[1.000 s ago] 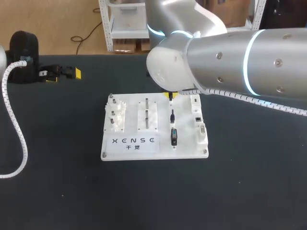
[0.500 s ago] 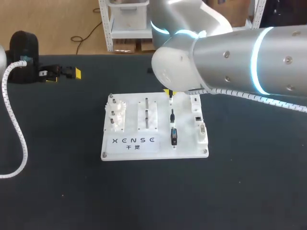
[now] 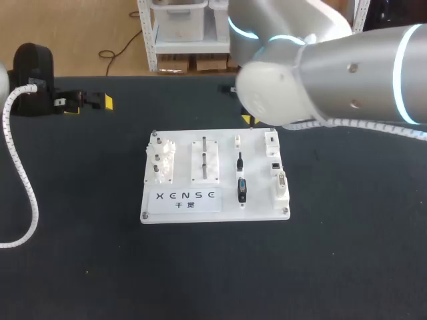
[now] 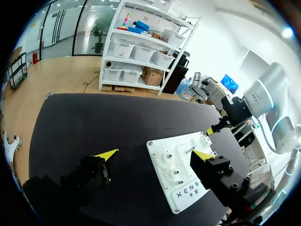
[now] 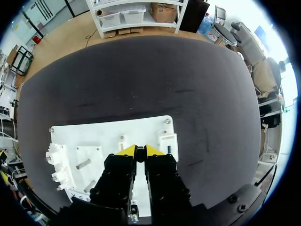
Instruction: Insert the USB connector, Ethernet cable, and multi-pin plug into their matching sockets one by one.
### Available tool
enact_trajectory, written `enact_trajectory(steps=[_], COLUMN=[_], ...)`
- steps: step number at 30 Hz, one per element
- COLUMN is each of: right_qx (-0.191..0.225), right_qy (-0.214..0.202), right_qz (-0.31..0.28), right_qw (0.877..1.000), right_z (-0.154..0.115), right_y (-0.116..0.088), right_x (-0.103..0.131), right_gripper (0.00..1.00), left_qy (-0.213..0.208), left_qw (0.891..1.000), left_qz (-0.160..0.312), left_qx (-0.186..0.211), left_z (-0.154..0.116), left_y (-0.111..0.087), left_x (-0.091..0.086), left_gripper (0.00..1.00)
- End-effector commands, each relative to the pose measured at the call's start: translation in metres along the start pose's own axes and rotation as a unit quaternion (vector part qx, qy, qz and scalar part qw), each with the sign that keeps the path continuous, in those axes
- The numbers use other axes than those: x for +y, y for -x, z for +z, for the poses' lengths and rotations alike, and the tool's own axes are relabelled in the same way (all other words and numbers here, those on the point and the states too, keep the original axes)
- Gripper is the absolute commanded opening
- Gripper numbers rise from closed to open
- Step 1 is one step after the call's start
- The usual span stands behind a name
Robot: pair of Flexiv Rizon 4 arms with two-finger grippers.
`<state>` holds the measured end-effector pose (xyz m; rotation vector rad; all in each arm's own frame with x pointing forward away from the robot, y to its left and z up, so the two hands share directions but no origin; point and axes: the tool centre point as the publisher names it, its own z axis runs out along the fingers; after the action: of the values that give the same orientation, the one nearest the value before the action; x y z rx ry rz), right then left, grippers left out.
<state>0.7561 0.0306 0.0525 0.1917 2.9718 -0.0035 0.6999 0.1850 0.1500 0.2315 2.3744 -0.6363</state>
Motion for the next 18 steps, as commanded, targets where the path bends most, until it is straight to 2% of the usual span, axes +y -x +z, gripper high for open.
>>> enact_trajectory(steps=[1,18], right_qx=[-0.031,-0.026], right_qy=[0.004,-0.009], right_qz=[0.008,0.010], right_qw=[0.999,1.000], right_z=[0.003,0.011], right_y=[-0.005,-0.009], right_x=[-0.020,-0.043], right_gripper=[0.00,0.00], left_qy=[0.000,0.000], left_qw=[1.000,1.000], left_qz=[0.000,0.000], left_qx=[0.000,0.000], left_z=[0.000,0.000], left_y=[0.000,0.000], left_x=[0.000,0.000], left_gripper=[1.00,1.00])
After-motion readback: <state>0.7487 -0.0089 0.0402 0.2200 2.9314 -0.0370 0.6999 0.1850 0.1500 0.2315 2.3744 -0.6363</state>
